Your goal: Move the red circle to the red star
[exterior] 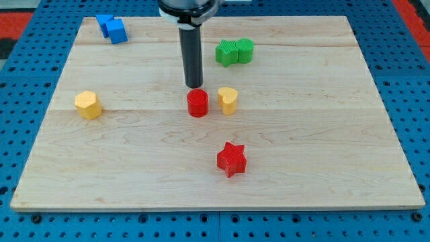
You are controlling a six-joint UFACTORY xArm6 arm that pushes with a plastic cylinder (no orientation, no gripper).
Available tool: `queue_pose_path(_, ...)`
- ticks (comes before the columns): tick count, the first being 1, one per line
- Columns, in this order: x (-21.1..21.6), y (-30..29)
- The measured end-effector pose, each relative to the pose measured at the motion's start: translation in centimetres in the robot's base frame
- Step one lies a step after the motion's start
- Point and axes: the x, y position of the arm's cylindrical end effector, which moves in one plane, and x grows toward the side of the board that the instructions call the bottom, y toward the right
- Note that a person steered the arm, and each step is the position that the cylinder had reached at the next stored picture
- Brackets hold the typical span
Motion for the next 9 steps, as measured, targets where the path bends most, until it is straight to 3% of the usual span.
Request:
queue_pose_path(3,6.2,0.7)
queue_pose_path(8,9.9,-2.2)
queue_pose_path(9,11.2,-0.5)
